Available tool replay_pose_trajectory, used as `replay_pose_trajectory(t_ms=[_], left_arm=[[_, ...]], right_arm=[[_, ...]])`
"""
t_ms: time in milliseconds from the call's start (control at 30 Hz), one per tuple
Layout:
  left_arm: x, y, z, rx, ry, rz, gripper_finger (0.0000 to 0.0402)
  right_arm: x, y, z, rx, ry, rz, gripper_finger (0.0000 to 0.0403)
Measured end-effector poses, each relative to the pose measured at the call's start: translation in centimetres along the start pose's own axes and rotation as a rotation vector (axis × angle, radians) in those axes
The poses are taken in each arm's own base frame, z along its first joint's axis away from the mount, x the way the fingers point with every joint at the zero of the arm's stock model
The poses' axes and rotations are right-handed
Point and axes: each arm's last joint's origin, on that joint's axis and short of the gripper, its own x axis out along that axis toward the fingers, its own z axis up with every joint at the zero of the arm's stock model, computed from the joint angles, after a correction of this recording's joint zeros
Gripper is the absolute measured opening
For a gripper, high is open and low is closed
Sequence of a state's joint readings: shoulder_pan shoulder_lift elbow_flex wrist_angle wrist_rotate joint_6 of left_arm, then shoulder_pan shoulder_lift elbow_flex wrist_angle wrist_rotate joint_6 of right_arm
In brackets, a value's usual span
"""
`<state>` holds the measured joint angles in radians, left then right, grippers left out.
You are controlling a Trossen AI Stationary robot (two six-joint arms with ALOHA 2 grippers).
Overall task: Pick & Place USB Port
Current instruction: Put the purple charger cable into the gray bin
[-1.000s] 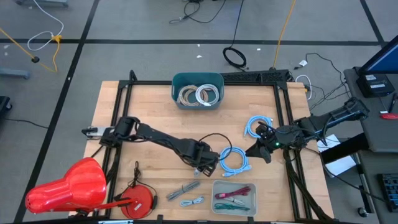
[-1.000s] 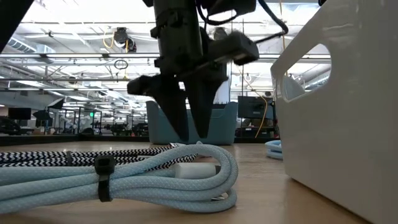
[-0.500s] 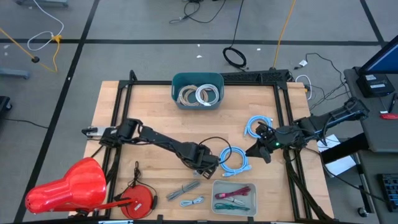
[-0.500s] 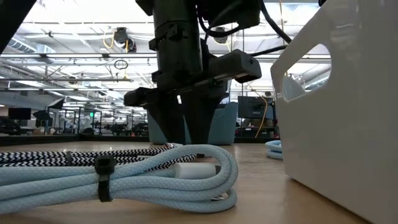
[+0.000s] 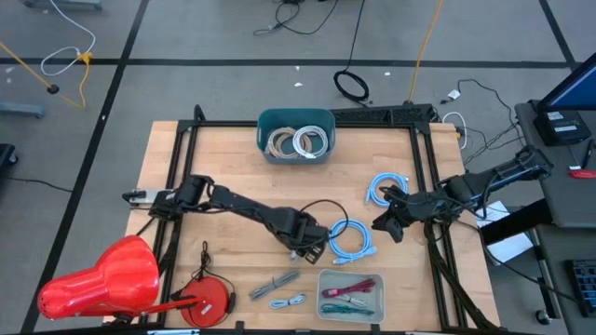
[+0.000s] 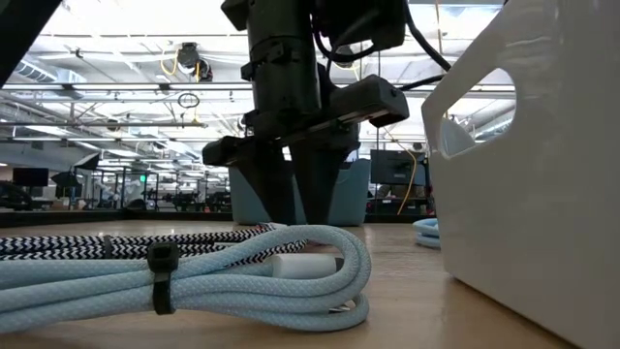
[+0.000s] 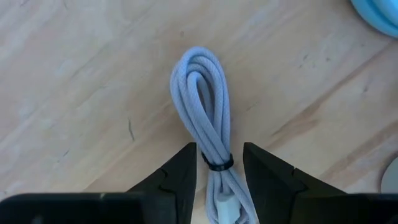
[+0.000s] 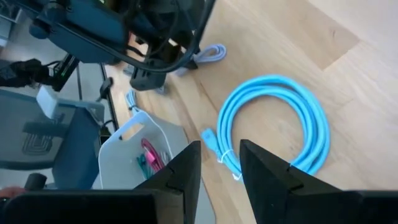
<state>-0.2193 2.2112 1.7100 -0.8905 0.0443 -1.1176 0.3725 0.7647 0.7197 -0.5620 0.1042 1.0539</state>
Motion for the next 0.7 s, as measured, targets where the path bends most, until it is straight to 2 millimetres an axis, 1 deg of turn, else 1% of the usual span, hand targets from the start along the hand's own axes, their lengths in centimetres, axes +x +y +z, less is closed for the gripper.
replay_pose_trajectory(t_ms=[67,100,167,200,233,400,500,600,700], left_arm=[[0.0,0.1,0.1,-0.003,0.011,-0.001,0.0123],[0.0,0.1,0.1,0.003,0.011,-0.002,0.0111],[0.0,0.1,0.1,0.015,0.01,-0.004,0.0068],[-0.4,0.1,0.2,0.025,0.006,-0.01,0.0041],[-0.7,0.0,0.2,0.039,0.001,-0.019,0.0025],[-2.1,-0.3,0.5,0.039,-0.055,-0.071,0.0014],[-4.1,-0.9,0.6,0.086,-0.108,-0.123,0.0008],[-7.2,-2.7,0.4,0.223,-0.205,-0.294,0.0008],[-10.0,-5.0,-0.4,0.383,-0.294,-0.476,0.0008]], right_arm=[[0.0,0.0,0.0,0.0,-0.005,0.002,0.0105],[0.0,0.0,0.0,0.001,-0.005,0.002,0.0105],[0.0,0.0,0.0,0.001,-0.003,0.002,0.0105],[0.0,0.0,0.0,0.005,-0.003,0.003,0.0105],[0.0,0.0,0.0,0.012,-0.001,0.004,0.0105],[0.0,0.4,0.1,0.023,0.004,0.048,0.0105],[0.0,0.6,0.3,0.033,-0.01,0.075,0.0105],[-0.1,0.9,0.4,0.035,-0.025,0.102,0.0105],[-0.1,1.0,0.5,0.037,-0.032,0.113,0.0105]])
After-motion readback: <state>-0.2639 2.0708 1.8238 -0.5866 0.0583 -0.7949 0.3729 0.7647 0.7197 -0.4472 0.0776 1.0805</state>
